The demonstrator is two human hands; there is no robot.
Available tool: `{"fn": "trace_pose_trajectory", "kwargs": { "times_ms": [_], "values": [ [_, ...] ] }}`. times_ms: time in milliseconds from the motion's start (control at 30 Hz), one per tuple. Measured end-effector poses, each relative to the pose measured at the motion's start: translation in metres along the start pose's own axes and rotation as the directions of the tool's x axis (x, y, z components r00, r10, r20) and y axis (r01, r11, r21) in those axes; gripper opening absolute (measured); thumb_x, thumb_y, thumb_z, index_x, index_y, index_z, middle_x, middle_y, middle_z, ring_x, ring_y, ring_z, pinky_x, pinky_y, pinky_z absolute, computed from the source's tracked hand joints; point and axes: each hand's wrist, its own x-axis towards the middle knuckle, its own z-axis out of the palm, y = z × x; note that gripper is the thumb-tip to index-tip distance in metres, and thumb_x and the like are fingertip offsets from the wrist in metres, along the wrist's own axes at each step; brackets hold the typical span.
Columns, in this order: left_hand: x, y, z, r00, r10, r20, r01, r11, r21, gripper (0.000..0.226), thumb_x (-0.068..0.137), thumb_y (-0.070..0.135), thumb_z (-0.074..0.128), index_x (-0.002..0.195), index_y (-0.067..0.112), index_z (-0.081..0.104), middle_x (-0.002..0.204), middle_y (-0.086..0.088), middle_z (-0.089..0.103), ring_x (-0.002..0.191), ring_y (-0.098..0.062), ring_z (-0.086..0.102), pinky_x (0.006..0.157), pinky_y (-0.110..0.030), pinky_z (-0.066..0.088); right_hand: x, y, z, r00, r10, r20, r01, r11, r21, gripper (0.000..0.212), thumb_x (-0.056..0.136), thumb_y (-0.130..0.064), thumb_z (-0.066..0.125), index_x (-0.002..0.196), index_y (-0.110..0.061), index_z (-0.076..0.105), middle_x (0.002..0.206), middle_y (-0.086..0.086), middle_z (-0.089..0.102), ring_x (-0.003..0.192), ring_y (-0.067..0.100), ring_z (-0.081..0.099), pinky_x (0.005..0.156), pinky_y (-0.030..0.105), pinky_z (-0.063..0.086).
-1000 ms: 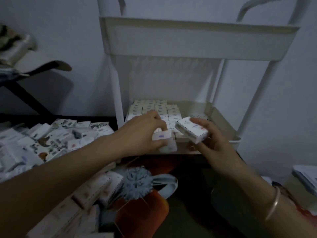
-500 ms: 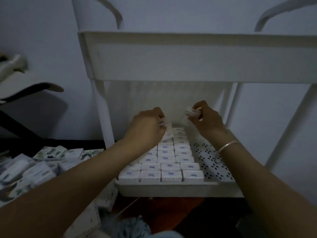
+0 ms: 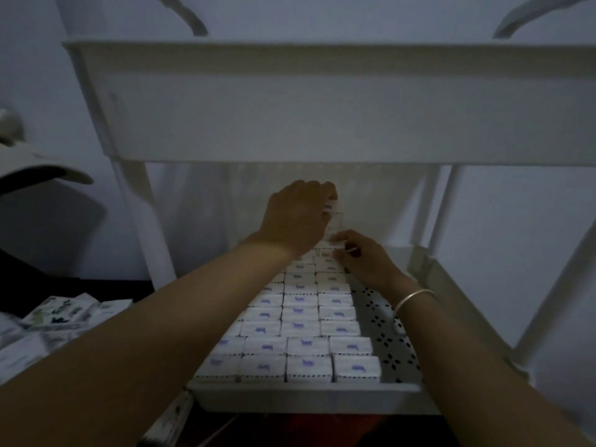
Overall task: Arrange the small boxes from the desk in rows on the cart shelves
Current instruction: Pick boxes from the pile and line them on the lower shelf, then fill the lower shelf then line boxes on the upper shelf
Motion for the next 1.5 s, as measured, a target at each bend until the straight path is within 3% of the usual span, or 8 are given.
{"fn": "trace_pose_trajectory", "kwargs": {
  "times_ms": [133,333,600,800,967,1200,1400,1500],
  "values": [
    [0.022,-0.008,0.010,0.988,0.066,0.143,-0.067,0.998,0.000,0.029,0.098,0.023,0.052,0.126,0.021,0.056,0.119,0.002,0.064,0.110,-0.017,0.052,0.088,-0.031,0.045,-0.001,0.004,0.003,0.991,0.115,0.073,-0.121,0.990,0.077,0.025,0.092,-0.028,0.060,0.117,-0.023,0.059,0.107,0.003,0.062,0.099,0.022,0.062,0.093,0.041,0.053],
    [0.026,-0.016,0.032,0.967,0.048,0.250,-0.032,0.997,-0.068,0.033,0.095,0.026,0.058,0.127,0.021,0.052,0.116,-0.005,0.064,0.103,-0.021,0.058,0.086,-0.030,0.044,-0.004,0.002,0.004,0.953,0.294,0.077,-0.298,0.853,0.428,0.041,0.092,-0.011,0.060,0.127,-0.009,0.038,0.113,0.009,0.054,0.100,0.024,0.060,0.076,0.031,0.056],
    [0.031,-0.019,0.049,0.933,-0.012,0.361,0.082,0.980,-0.180,0.024,0.089,0.024,0.068,0.112,0.016,0.064,0.117,-0.005,0.062,0.105,-0.019,0.057,0.089,-0.025,0.044,-0.002,0.006,0.005,0.924,0.373,0.082,-0.357,0.767,0.533,0.046,0.093,-0.014,0.061,0.130,-0.008,0.035,0.118,0.020,0.059,0.095,0.026,0.062,0.075,0.036,0.056],
    [0.031,-0.019,0.068,0.890,-0.059,0.452,0.139,0.980,-0.144,0.026,0.091,0.022,0.064,0.115,0.015,0.068,0.126,-0.003,0.061,0.113,-0.019,0.057,0.088,-0.020,0.037,0.000,0.014,0.007,0.955,0.294,0.025,-0.286,0.902,0.322,0.044,0.090,-0.003,0.055,0.125,-0.016,0.030,0.111,0.018,0.059,0.100,0.034,0.063,0.084,0.049,0.056],
    [0.010,-0.019,0.082,0.904,-0.050,0.425,0.080,0.995,-0.052,0.028,0.098,0.020,0.052,0.121,0.017,0.067,0.122,-0.006,0.053,0.110,-0.023,0.054,0.084,-0.023,0.039,-0.007,0.008,0.008,0.996,0.078,0.051,-0.078,0.997,-0.002,0.048,0.092,-0.007,0.051,0.134,-0.020,0.033,0.101,0.002,0.056,0.084,0.017,0.057,0.073,0.028,0.044],
    [0.001,0.001,0.039,0.841,-0.080,0.536,0.099,0.995,-0.006,0.046,0.094,0.011,0.050,0.140,0.016,0.046,0.136,-0.008,0.052,0.120,-0.024,0.051,0.100,-0.033,0.044,-0.010,0.005,0.005,0.982,0.172,0.080,-0.174,0.985,0.015,0.046,0.091,0.006,0.043,0.129,-0.020,0.043,0.101,0.002,0.057,0.079,0.013,0.056,0.054,0.019,0.045],
    [-0.035,0.020,-0.011,0.812,-0.055,0.582,0.082,0.996,-0.020,0.047,0.094,0.011,0.050,0.140,0.025,0.046,0.138,-0.003,0.051,0.121,-0.022,0.050,0.100,-0.029,0.042,-0.027,-0.011,0.002,0.955,0.295,-0.025,-0.290,0.949,0.120,0.061,0.087,-0.002,0.058,0.141,-0.020,0.035,0.122,0.011,0.053,0.105,0.032,0.059,0.087,0.042,0.053],
    [-0.064,0.019,-0.039,0.845,-0.018,0.534,0.095,0.989,-0.117,0.040,0.095,0.007,0.045,0.129,0.024,0.057,0.127,0.001,0.060,0.115,-0.018,0.055,0.096,-0.029,0.045,-0.056,-0.027,-0.003,0.942,0.308,-0.137,-0.310,0.951,0.001,0.042,0.091,-0.001,0.048,0.131,-0.013,0.043,0.113,0.016,0.060,0.098,0.038,0.061,0.086,0.052,0.053]
  ]
}}
